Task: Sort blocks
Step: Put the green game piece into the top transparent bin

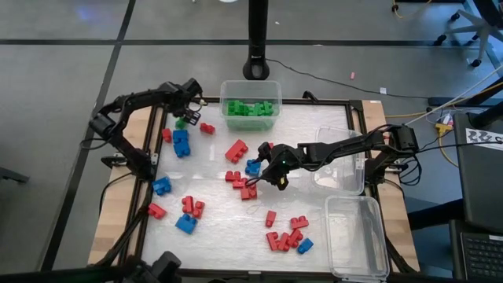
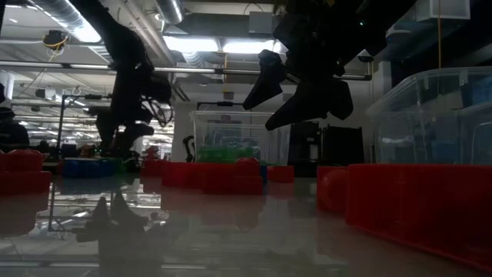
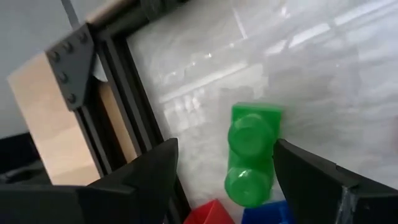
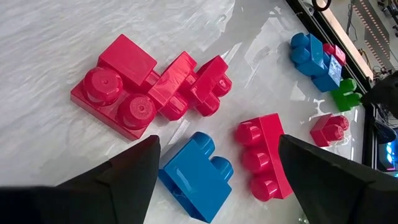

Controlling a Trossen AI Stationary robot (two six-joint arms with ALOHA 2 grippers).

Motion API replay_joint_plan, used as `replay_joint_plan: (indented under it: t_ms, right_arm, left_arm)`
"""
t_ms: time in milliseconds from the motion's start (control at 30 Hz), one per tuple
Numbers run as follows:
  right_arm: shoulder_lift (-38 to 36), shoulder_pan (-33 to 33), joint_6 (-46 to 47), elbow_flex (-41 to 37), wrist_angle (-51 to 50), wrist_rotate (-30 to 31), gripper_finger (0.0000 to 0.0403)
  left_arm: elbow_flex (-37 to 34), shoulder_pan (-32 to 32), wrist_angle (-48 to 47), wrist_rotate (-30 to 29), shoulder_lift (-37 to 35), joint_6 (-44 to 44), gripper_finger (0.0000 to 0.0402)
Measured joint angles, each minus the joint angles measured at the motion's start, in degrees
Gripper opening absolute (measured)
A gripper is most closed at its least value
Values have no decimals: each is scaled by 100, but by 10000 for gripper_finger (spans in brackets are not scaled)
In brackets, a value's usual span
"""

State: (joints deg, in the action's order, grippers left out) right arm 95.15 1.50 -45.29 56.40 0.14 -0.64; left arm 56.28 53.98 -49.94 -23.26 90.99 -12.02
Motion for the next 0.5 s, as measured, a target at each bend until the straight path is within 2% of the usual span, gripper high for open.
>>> replay_joint_plan:
  t_ms: [133,233,500]
  right_arm:
    - [0,0,1,0,-2,0,324]
    - [2,0,-1,0,-4,0,324]
    - [2,0,-1,0,-20,0,324]
  left_arm:
    - [-63,115,95,168,130,87,248]
    - [-63,113,259,651,226,175,248]
    - [-63,132,222,685,554,201,237]
